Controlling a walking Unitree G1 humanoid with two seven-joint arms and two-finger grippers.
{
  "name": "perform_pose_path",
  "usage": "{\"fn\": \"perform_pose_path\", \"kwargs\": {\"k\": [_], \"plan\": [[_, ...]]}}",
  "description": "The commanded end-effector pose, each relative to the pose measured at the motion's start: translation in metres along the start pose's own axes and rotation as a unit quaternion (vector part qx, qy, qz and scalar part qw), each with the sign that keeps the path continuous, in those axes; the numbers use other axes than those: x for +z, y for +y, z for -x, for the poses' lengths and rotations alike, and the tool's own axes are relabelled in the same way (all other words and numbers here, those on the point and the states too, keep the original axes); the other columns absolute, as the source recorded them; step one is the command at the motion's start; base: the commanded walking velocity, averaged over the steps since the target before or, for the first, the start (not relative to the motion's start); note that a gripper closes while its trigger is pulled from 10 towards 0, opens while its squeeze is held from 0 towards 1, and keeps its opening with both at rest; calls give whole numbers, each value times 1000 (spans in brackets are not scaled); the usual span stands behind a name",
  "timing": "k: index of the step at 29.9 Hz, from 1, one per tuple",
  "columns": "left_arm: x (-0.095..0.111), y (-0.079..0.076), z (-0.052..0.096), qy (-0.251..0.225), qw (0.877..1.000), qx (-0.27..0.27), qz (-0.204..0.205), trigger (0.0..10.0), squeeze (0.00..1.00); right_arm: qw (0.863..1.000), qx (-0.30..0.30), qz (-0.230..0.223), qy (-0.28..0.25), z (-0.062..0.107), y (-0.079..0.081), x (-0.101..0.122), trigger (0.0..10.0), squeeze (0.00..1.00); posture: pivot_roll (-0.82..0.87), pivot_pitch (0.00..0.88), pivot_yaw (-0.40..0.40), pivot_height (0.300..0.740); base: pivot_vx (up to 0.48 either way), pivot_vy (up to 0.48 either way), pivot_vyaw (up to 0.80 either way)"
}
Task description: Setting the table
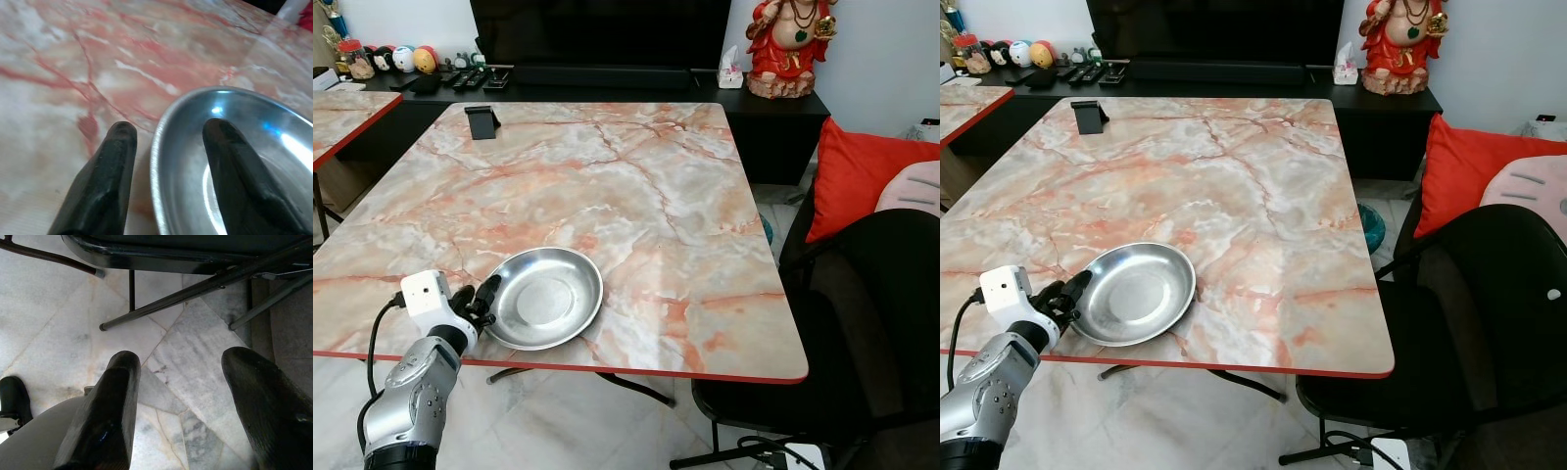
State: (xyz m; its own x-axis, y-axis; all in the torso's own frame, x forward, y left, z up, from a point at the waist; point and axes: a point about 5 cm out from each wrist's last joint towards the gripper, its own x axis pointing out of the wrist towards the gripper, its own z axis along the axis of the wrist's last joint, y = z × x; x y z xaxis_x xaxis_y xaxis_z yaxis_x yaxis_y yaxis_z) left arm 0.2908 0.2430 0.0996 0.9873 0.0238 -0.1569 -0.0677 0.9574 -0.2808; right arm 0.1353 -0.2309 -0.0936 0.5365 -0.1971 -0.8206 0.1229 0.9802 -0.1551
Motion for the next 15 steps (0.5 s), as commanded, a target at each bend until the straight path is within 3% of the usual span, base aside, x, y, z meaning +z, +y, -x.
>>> {"fn": "perform_pose_path", "kwargs": {"k": [1, 4, 5, 8, 12, 15], "plan": [[12, 2, -1, -30, 999, 9, -13, 10000, 0, 1000, -1, 1, 2, 0, -1, -1, 10000, 0, -61, 0, 20, 740, 0, 0, 0], [32, 4, 4, -100, 995, 14, 3, 10000, 0, 1000, -1, 2, 2, 0, -1, -1, 10000, 0, -63, 0, 21, 740, 0, 0, 0], [32, 4, 4, -100, 995, 14, 3, 10000, 0, 1000, -1, 2, 2, 0, -1, -1, 10000, 0, -63, 0, 21, 740, 0, 0, 0], [48, -1, 11, -154, 986, 12, -63, 10000, 0, 1000, -1, 4, 3, 0, -1, -2, 10000, 0, -59, 0, 18, 740, 0, 0, 0], [54, -22, 12, -174, 974, -25, -142, 10000, 0, 1000, 0, 5, 3, 1, -1, -2, 10000, 0, -56, 0, 15, 740, 0, 0, 0], [54, -39, 11, -178, 967, -57, -175, 10000, 0, 1000, 0, 5, 2, 1, 0, -3, 10000, 0, -56, 0, 14, 740, 0, 0, 0]]}}
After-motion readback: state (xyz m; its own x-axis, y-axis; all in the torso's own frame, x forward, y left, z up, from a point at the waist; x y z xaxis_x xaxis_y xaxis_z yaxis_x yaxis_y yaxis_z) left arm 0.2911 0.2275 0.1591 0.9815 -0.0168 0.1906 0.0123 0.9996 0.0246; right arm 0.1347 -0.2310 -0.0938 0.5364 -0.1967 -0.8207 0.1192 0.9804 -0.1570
